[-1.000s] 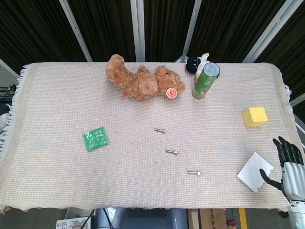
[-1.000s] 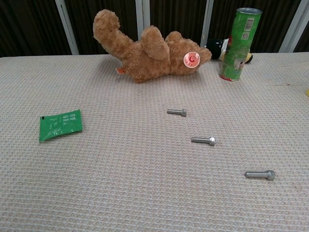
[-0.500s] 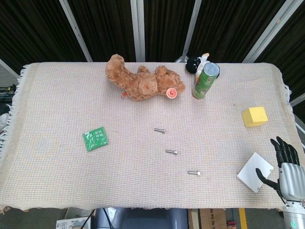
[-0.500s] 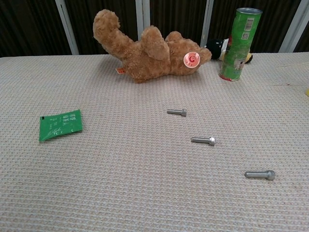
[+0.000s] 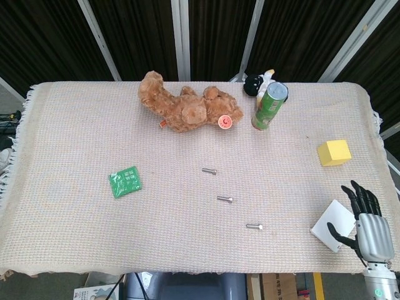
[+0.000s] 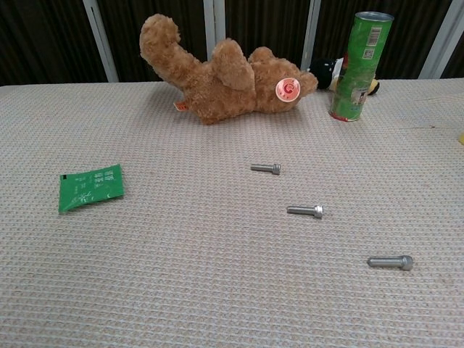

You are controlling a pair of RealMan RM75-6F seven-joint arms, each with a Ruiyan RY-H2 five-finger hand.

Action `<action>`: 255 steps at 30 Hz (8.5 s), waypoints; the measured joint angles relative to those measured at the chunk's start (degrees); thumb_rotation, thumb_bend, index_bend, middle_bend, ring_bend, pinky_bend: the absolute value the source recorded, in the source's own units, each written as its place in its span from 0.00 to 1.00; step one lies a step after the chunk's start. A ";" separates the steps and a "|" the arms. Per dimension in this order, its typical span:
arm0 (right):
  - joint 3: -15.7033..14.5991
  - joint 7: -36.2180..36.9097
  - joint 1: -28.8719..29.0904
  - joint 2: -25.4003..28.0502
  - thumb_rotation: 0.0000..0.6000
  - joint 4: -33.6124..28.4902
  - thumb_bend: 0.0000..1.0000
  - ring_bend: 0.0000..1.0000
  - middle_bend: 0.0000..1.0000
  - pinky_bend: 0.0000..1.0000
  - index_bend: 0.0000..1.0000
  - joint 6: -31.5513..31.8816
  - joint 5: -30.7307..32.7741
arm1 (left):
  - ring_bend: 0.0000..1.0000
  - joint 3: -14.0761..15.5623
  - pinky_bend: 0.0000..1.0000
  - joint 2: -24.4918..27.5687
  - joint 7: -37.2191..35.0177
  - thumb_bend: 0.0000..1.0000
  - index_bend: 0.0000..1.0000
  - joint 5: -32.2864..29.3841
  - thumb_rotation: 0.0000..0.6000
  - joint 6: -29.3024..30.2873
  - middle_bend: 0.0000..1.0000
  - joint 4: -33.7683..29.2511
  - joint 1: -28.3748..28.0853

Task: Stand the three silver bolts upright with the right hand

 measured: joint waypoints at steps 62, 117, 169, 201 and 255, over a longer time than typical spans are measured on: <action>25.27 -49.43 57.71 -52.67 1.00 27.45 0.31 0.07 0.00 0.06 0.43 -9.50 59.03 | 0.00 -1.44 0.09 2.61 -7.25 0.07 0.06 -7.26 1.00 -5.39 0.02 1.62 -0.49; 29.42 -47.56 57.76 -56.95 1.00 40.15 0.36 0.09 0.01 0.06 0.56 -19.45 58.32 | 0.00 -2.01 0.09 2.79 -6.35 0.07 0.06 -8.90 1.00 -5.91 0.02 0.63 -0.16; 31.31 -44.11 56.82 -52.74 1.00 31.18 0.40 0.10 0.02 0.08 0.64 -19.54 58.68 | 0.00 -2.45 0.09 3.50 -6.37 0.07 0.07 -10.71 1.00 -7.49 0.02 -0.31 -0.43; 31.04 -34.30 55.45 -50.71 1.00 30.50 0.40 0.09 0.02 0.08 0.57 -23.66 58.02 | 0.00 -2.61 0.09 3.71 -5.88 0.07 0.07 -11.51 1.00 -7.56 0.02 -1.08 -0.26; 27.97 -35.73 55.57 -47.45 1.00 27.51 0.31 0.00 0.00 0.04 0.29 -24.04 59.57 | 0.00 -2.83 0.09 3.98 -5.68 0.07 0.07 -12.56 1.00 -7.98 0.02 -1.47 -0.13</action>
